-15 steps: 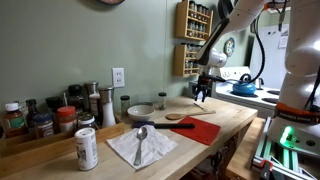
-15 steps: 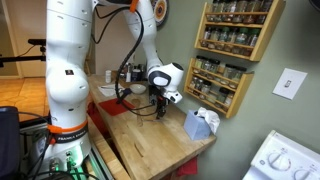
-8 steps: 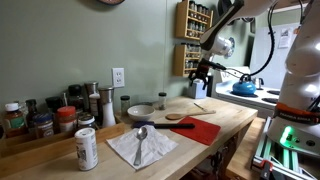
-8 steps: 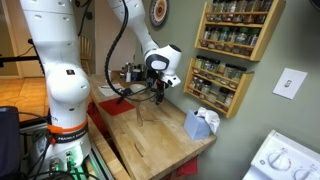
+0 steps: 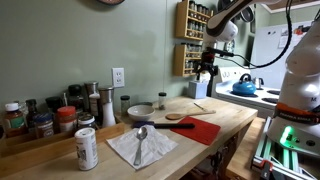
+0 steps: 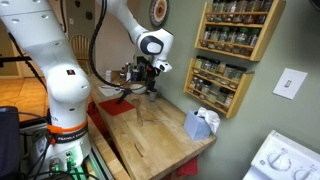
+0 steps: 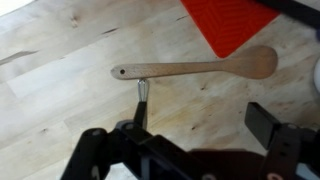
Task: Pick up the whisk from the left side of the bottom spice rack and put it on the table
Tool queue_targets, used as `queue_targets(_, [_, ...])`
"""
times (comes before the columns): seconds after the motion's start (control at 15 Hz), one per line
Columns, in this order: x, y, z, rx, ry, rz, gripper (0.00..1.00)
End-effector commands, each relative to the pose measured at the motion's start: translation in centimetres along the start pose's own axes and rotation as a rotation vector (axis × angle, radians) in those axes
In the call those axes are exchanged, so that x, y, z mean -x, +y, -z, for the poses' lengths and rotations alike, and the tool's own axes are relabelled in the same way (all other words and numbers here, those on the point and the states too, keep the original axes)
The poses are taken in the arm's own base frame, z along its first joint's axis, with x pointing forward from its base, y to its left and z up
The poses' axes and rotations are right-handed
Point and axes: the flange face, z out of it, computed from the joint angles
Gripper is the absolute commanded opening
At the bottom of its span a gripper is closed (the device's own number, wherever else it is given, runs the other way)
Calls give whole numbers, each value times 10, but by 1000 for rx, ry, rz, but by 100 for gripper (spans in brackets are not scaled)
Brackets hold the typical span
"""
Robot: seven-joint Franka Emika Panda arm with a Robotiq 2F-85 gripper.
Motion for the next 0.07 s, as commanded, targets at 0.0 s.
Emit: queue_targets(0.0, [-1,0,0,0,-1,-1,100])
